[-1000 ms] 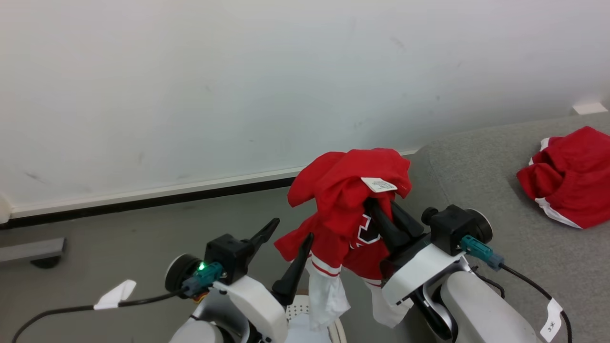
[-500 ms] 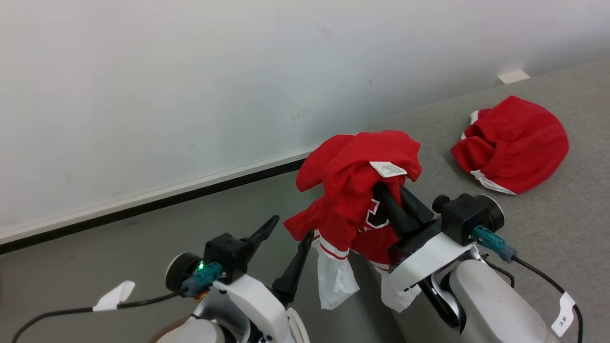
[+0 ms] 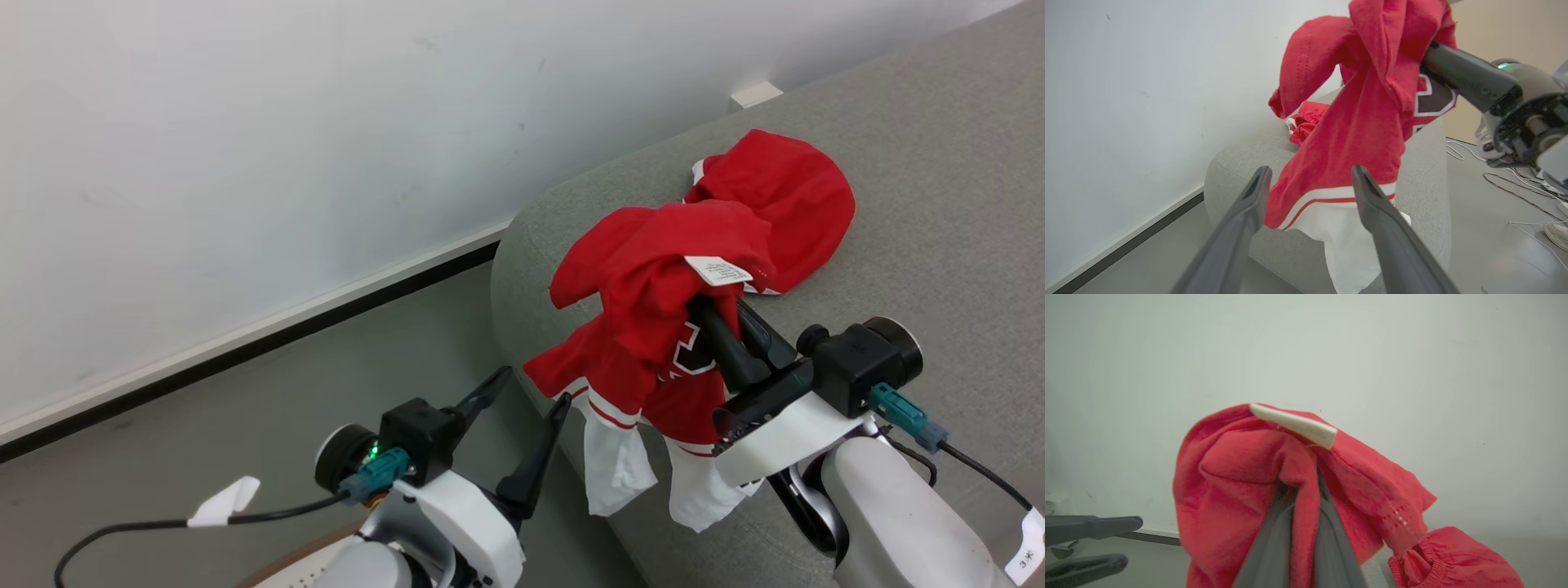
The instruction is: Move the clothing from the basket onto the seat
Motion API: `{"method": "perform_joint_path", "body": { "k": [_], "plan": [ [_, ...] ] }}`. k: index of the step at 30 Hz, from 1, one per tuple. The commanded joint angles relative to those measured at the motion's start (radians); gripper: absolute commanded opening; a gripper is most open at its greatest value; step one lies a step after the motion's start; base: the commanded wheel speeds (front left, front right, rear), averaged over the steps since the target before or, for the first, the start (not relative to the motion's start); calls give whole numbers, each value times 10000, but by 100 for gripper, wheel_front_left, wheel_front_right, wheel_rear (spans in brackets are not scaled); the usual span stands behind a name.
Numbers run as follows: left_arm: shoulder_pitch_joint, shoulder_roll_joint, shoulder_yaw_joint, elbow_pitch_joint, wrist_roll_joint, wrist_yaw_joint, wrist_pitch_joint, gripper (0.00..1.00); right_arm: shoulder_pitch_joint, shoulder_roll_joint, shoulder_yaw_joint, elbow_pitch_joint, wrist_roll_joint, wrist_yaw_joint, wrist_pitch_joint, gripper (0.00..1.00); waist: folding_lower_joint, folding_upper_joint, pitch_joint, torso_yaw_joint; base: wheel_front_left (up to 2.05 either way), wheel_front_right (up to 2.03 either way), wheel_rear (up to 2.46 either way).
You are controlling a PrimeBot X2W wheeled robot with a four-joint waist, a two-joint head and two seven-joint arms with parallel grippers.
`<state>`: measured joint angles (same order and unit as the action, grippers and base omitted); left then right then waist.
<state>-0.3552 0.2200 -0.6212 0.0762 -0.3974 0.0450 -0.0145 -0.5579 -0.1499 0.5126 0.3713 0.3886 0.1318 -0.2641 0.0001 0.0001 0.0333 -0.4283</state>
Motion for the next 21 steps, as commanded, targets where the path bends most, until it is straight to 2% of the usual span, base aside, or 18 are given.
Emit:
{"method": "perform_joint_path", "body": {
  "k": [1,6,11,18,21],
  "plan": [
    [-96,-3,13,23,-12,-4,-26,100,136,-47,-32,-65,-30,-23,-3,0,-1,-1,34,-86,0,0,0],
    [-194,-66,-108,52,28,-17,-33,100,249,-186,-198,-280,-19,-23,-3,0,-1,-1,104,-200,0,0,0],
    [-424,-177,-244,53,116,-72,19,100,147,-309,-512,-300,99,-24,-3,0,-1,-1,366,-22,0,0,0],
    [-1227,-233,-382,24,328,-230,188,100,-802,-368,-2032,-336,-205,-23,-3,0,-1,-1,1623,620,0,0,0],
    [-1581,-218,-403,42,421,-295,232,100,-1490,-599,-2680,-170,-381,-23,-1,0,-1,-1,2175,877,0,0,0]
  ]
}}
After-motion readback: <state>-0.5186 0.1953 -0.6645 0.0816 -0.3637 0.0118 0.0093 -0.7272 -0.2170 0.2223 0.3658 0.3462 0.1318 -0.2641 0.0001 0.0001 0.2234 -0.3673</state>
